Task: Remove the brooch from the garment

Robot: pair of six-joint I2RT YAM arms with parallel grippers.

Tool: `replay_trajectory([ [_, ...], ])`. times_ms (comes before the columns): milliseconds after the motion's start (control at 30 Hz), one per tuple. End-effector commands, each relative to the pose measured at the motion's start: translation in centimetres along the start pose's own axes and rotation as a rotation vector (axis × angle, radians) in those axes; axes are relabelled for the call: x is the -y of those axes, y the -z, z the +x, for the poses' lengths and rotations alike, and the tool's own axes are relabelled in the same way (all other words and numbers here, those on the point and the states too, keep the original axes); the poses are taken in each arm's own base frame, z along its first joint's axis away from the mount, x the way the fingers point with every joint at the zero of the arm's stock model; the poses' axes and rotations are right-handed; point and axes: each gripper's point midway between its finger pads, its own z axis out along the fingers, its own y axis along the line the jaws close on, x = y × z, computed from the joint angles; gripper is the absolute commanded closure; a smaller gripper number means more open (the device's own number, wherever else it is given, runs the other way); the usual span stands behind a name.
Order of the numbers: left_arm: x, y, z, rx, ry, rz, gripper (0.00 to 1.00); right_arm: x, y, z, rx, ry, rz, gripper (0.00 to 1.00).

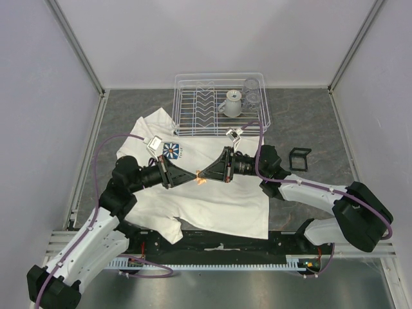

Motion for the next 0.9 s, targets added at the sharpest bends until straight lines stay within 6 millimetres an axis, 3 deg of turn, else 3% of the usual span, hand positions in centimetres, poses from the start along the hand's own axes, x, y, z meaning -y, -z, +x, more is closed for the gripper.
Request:
replay_trajectory([
  [0,1.6,0.2,-0.6,0.0,-0.054,0.043,0.96,-1.3,0.0,-1.1,0.03,0.031,-0.047,1.0],
  [67,1.9,0.3,-1.1,0.011,-0.099,0.036,0.98,-0.7,0.0,-1.2,0.024,0.035,-0.011,0.97],
  [133,1.6,0.5,-1.1,-0.001,-0.121,0.002,0.98,0.7,0.2,-1.1,0.001,0.026,0.06,0.82],
  [167,1.6,0.5,-1.2,-0.002,-0.132,-0.002,0.98,0.9,0.5,-1.6,0.013,0.027,0.081,0.65],
  [267,1.6,0.5,-1.4,-0.016,-0.173,-0.021,0.98,0.6,0.9,-2.0,0.0,0.009,0.086,0.42],
  [367,1.1,0.3,-1.4,-0.044,-0.191,-0.05,0.98,-0.3,0.8,-2.6,-0.003,0.016,0.076,0.3],
  [633,0.5,-0.1,-1.2,-0.067,-0.176,-0.063,0.98,-0.1,0.1,-2.6,-0.024,0.034,0.072,0.24],
  [733,0.6,-0.2,-1.3,-0.065,-0.162,-0.061,0.98,-0.1,-0.3,-2.1,-0.042,0.047,0.065,0.29],
  [867,0.8,-0.4,-1.2,-0.069,-0.132,-0.044,0.98,0.0,-1.0,-1.0,-0.082,0.061,0.059,0.46],
])
